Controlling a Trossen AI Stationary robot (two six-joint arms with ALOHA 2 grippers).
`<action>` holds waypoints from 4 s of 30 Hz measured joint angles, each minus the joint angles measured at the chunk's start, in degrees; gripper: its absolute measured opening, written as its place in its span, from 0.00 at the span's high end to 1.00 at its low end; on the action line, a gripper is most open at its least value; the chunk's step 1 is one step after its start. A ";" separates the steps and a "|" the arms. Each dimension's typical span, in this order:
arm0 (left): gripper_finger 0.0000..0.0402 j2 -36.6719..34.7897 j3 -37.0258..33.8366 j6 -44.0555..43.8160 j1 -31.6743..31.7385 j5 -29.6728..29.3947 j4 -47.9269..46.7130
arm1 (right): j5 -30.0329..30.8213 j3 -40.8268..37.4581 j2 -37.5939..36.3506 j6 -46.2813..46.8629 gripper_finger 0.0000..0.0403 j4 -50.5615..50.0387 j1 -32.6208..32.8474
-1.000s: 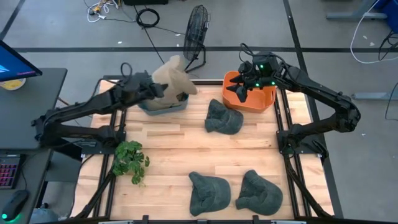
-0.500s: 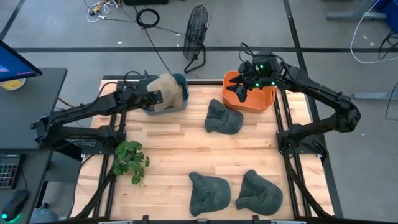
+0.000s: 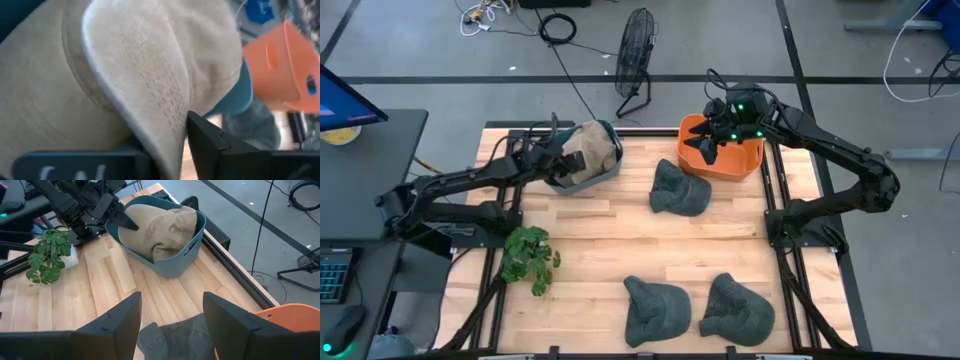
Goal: Pick & Place hat
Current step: Put the brown cap into the blue bin, then put the top gray cap into the orange bin
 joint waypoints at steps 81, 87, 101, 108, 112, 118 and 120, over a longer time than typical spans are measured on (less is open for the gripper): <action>0.72 18.16 40.21 16.14 -18.91 -2.87 -25.40 | -0.08 0.00 8.31 -32.56 0.47 -13.74 14.83; 0.68 18.16 40.21 16.18 -19.60 -3.83 -25.23 | 6.40 0.00 17.93 -34.37 0.47 -13.88 16.55; 0.67 18.18 40.21 16.31 -19.81 -3.94 -25.23 | 15.04 0.00 33.83 -40.68 0.47 -13.18 15.61; 0.67 18.18 40.19 16.34 -19.81 -3.94 -25.23 | 14.01 0.00 39.02 -40.29 0.47 -12.23 15.59; 0.67 18.18 40.19 16.34 -19.81 -3.93 -25.23 | 14.05 0.09 40.58 -37.76 0.49 -11.16 15.52; 0.67 18.20 40.19 16.36 -19.81 -3.94 -25.33 | 13.56 0.07 40.53 -37.09 0.77 -10.94 15.56; 0.67 18.20 40.19 17.26 -19.81 -3.94 -25.38 | 13.53 0.07 40.04 -36.27 0.91 -12.10 15.54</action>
